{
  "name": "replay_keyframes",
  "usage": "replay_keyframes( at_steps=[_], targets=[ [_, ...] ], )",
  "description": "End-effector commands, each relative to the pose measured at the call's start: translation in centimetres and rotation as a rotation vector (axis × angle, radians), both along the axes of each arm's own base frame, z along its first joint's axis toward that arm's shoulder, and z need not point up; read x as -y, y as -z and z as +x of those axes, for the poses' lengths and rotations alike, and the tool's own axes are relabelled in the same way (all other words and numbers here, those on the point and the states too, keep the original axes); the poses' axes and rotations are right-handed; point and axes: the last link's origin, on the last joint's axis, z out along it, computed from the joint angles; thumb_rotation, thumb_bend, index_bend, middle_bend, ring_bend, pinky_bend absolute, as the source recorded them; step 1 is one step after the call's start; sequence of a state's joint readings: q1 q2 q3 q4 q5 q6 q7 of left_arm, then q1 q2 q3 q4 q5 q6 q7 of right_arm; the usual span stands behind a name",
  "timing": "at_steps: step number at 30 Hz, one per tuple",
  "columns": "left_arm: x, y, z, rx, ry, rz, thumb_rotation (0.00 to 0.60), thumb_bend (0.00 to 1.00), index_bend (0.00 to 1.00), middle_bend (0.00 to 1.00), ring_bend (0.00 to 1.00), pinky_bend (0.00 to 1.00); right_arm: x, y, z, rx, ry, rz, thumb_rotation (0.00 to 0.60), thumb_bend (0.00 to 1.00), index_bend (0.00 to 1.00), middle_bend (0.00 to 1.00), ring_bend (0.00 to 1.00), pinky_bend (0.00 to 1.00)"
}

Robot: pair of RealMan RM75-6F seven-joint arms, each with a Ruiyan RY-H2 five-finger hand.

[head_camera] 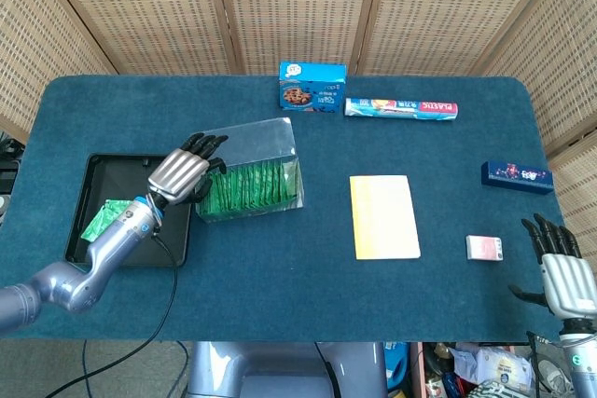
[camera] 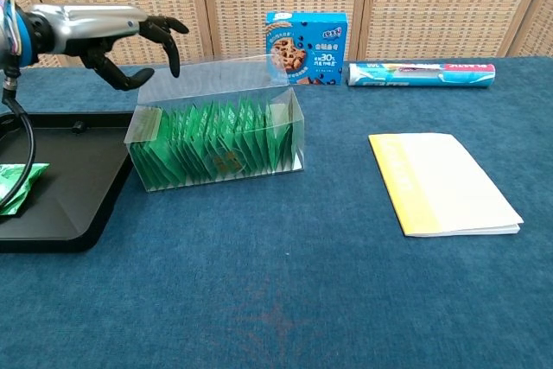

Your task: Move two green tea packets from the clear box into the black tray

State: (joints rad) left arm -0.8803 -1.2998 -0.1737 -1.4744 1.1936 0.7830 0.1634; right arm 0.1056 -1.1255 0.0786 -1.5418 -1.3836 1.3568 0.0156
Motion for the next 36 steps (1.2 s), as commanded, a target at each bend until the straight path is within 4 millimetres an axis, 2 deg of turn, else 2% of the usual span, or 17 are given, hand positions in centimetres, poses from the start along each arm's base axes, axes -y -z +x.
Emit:
replay_keyframes(
  at_steps=[1, 5, 9, 13, 18, 24, 36],
  targets=[
    [0.0, 0.9, 0.3, -0.032, 0.025, -0.002, 0.600, 0.62, 0.37, 0.00, 0.00, 0.00, 0.0, -0.1, 0.0, 0.002, 0.001, 0.000, 0.600, 0.00, 0.00, 0.00, 0.00, 0.00],
    [0.0, 1.7, 0.4, -0.065, 0.056, 0.010, 0.600, 0.60, 0.37, 0.00, 0.00, 0.00, 0.0, -0.2, -0.2, 0.012, 0.006, -0.003, 0.600, 0.00, 0.00, 0.00, 0.00, 0.00],
    [-0.3, 2.7, 0.4, -0.063, 0.067, 0.030, 0.600, 0.50, 0.38, 0.00, 0.00, 0.00, 0.1, -0.4, -0.3, 0.021, 0.007, -0.004, 0.600, 0.00, 0.00, 0.00, 0.00, 0.00],
    [-0.7, 3.5, 0.5, -0.052, 0.061, 0.035, 0.600, 0.50, 0.42, 0.00, 0.00, 0.00, 0.2, -0.5, -0.3, 0.026, 0.007, -0.006, 0.600, 0.00, 0.00, 0.00, 0.00, 0.00],
    [-1.0, 4.7, 0.5, -0.038, 0.055, 0.037, 0.600, 0.50, 0.42, 0.00, 0.00, 0.00, 0.2, -0.6, -0.3, 0.031, 0.005, -0.005, 0.600, 0.00, 0.00, 0.00, 0.00, 0.00],
    [-1.5, 5.5, 0.5, -0.054, 0.070, 0.055, 0.600, 0.41, 0.42, 0.00, 0.00, 0.00, 0.2, -0.7, -0.4, 0.038, 0.008, -0.007, 0.600, 0.00, 0.00, 0.00, 0.00, 0.00],
    [-2.2, 6.5, 1.5, -0.024, 0.081, 0.087, 0.600, 0.40, 0.42, 0.00, 0.00, 0.00, 0.2, -1.1, -0.4, 0.053, 0.004, -0.016, 0.600, 0.00, 0.00, 0.00, 0.00, 0.00]
  ],
)
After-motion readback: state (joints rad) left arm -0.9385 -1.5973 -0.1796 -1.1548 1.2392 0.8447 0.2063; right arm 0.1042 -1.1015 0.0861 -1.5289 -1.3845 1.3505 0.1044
